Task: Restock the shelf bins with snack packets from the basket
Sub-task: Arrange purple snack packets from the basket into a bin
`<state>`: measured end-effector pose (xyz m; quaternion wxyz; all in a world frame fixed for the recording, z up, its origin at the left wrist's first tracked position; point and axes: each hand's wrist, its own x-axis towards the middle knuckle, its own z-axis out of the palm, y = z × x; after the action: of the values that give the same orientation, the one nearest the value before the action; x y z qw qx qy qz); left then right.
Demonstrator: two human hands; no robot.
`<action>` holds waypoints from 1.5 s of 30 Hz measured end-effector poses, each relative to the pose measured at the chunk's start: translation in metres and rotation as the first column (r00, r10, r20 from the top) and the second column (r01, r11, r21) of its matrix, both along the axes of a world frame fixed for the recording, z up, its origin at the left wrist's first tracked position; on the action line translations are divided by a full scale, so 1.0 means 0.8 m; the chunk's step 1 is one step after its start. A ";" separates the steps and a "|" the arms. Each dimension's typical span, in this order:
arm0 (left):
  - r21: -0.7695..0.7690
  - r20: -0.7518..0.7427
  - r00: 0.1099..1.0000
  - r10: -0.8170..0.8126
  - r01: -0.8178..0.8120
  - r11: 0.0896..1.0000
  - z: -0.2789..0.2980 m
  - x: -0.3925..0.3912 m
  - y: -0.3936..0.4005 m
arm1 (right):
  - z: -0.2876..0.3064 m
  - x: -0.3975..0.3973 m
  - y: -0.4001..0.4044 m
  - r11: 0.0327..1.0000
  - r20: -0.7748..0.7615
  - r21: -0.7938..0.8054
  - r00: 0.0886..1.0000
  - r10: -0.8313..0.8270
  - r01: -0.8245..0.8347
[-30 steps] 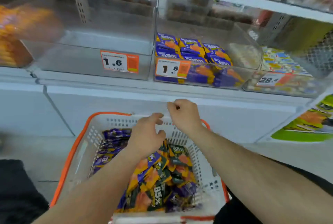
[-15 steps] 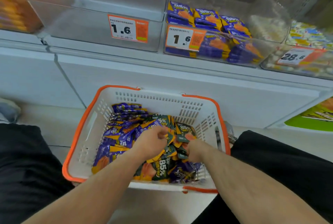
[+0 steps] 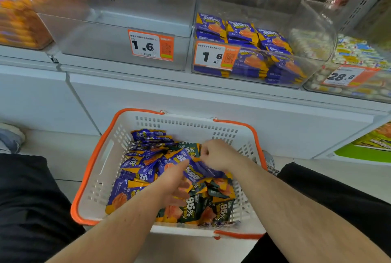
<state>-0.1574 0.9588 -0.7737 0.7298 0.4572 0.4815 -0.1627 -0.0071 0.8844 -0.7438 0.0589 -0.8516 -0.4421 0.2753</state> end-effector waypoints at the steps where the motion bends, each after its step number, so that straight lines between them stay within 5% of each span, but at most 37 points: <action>1: -0.134 0.040 0.994 0.104 -0.098 0.986 0.001 0.001 0.003 | 0.007 -0.005 0.005 0.996 0.006 0.077 0.999 0.034 -0.035; 4: -0.386 0.194 0.871 0.452 -0.356 0.851 0.008 0.009 0.013 | 0.027 -0.029 0.019 0.958 0.002 0.236 0.986 0.165 -0.161; 7: -0.226 0.321 0.782 0.534 -0.485 0.845 0.030 0.017 0.022 | 0.038 -0.039 0.028 0.939 -0.008 0.273 0.976 0.220 -0.209; 18: 0.240 0.575 0.811 0.105 -0.290 0.927 0.136 0.063 0.033 | 0.111 -0.009 0.026 0.873 0.225 0.487 0.964 -0.142 0.015; 26: 0.475 0.672 0.711 -0.207 -0.200 0.857 0.247 0.150 0.036 | 0.190 0.061 0.020 0.566 0.150 0.817 0.906 -0.395 0.111; 29: 0.646 0.651 0.692 -0.311 -0.290 0.706 0.276 0.189 0.049 | 0.223 0.109 0.023 0.492 0.082 0.848 0.869 -0.488 0.196; 32: 0.817 0.557 0.726 -0.402 -0.392 0.424 0.289 0.228 0.069 | 0.250 0.171 0.032 0.548 0.113 0.781 0.795 -0.596 0.299; 36: 0.978 0.207 0.844 -0.494 -0.189 0.087 0.293 0.282 0.102 | 0.267 0.261 0.056 0.694 0.289 0.611 0.709 -0.643 0.381; 40: 0.997 0.058 0.876 -0.478 -0.026 0.074 0.274 0.306 0.117 | 0.253 0.340 0.085 0.773 0.472 0.442 0.615 -0.632 0.455; 45: 0.982 0.127 0.883 -0.452 -0.047 0.184 0.264 0.307 0.125 | 0.226 0.393 0.113 0.863 0.615 0.230 0.620 -0.487 0.450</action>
<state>0.0884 1.0589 -0.5622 0.3309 0.8934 0.2509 0.1716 0.3073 0.9746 -0.5634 -0.0073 -0.9759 -0.2041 -0.0772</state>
